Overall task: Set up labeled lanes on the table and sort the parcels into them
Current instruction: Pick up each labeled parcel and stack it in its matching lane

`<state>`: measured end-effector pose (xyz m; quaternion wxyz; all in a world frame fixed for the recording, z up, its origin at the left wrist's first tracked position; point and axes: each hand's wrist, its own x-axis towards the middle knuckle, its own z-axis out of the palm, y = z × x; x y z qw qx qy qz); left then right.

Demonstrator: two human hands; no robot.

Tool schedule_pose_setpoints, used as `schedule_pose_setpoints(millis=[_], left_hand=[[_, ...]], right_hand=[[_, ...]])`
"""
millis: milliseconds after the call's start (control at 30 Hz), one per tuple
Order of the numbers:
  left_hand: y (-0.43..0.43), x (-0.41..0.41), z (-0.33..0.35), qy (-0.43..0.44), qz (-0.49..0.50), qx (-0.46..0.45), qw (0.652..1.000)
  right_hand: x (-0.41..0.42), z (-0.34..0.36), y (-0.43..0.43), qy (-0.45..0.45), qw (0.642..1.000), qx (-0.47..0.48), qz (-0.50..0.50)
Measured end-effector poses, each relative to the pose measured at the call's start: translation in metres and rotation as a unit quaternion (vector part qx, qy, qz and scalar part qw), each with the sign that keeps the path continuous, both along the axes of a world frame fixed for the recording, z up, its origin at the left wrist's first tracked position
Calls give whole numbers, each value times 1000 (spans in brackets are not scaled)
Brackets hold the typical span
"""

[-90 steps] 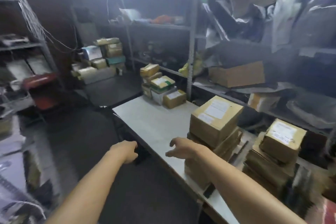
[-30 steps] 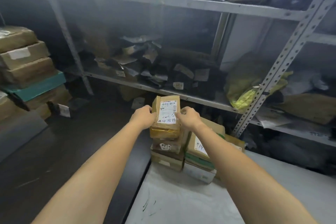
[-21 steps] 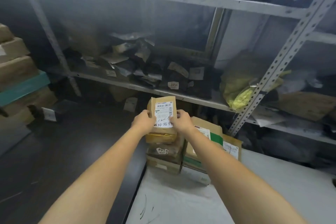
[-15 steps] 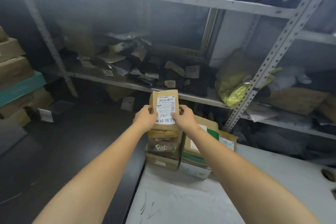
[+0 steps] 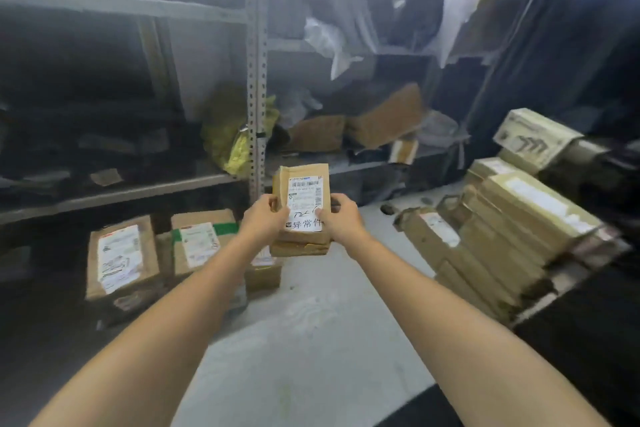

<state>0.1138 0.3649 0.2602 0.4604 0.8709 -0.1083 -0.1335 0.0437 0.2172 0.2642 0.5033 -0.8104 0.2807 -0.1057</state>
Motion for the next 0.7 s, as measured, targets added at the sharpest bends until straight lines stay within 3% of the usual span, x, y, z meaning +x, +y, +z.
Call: schedule_pose_setpoints(millis=[233, 400, 700], left_hand=[[-163, -110, 55, -28, -173, -23, 984], [-254, -196, 80, -49, -266, -39, 962], [-376, -338, 92, -6, -365, -102, 925]], right_hand=[[-162, 55, -135, -60, 984, -10, -169], [-280, 82, -199, -78, 968, -4, -237], [-445, 96, -282, -103, 934, 0, -342]])
